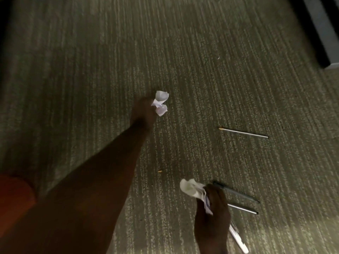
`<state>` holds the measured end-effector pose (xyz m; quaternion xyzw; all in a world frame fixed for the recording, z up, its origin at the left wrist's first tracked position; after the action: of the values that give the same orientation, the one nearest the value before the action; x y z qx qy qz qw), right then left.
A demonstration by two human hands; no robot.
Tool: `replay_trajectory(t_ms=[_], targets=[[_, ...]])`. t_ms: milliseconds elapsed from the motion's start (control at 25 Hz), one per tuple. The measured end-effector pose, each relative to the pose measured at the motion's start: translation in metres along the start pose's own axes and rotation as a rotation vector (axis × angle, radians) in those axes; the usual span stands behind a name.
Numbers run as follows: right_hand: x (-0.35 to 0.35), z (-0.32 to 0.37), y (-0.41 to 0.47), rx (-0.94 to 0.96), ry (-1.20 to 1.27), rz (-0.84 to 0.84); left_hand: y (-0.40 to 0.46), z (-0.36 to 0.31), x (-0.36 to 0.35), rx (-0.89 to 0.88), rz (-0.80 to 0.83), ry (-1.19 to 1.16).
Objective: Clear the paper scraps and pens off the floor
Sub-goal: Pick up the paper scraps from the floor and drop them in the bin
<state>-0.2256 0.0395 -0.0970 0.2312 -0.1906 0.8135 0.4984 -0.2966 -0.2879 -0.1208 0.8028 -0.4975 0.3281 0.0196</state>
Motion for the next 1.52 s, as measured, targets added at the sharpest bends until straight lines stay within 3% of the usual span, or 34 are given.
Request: replay_trajectory(t_ms=[80, 320, 520, 720, 960, 1120, 1280, 1400, 1520], targets=[[-0.003, 0.012, 0.023, 0.048, 0.024, 0.031, -0.026, 0.0, -0.002, -0.057, -0.016, -0.12], [-0.003, 0.059, 0.054, 0.201, -0.051, 0.096, -0.134, 0.013, 0.01, -0.08, -0.213, 0.069], [0.0, 0.101, 0.045, 0.257, -0.149, 0.142, -0.228, 0.016, 0.043, -0.035, -0.271, -0.05], [-0.015, 0.183, 0.013, 0.29, -0.107, 0.187, -0.308, -0.006, 0.108, 0.035, -0.357, -0.051], [-0.049, 0.329, -0.035, 0.324, -0.028, 0.272, -0.4, -0.037, 0.212, 0.207, -0.549, -0.114], [-0.124, 0.414, -0.076, 0.368, 0.07, 0.493, -0.473, -0.006, 0.296, 0.365, -0.767, -0.166], [-0.229, 0.43, -0.126, 0.107, 0.173, 0.845, -0.523, 0.068, 0.351, 0.634, -0.838, -0.306], [-0.277, 0.437, -0.155, 0.092, 0.141, 1.046, -0.532, 0.096, 0.361, 0.649, -0.796, -0.512], [-0.273, 0.431, -0.165, 0.053, 0.265, 1.09, -0.532, 0.098, 0.36, 0.55, -0.797, -0.579]])
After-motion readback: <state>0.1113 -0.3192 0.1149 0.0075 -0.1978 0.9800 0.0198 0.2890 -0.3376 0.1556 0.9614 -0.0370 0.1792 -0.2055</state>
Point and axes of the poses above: each hand's wrist, its own y-axis towards the middle knuckle, its own x-axis out of the back of the hand, z = x × y, the point moved 10 cm from there along y, towards the middle knuckle, and after that the axes turned 14 degrees about z, right-handed, at the moved point
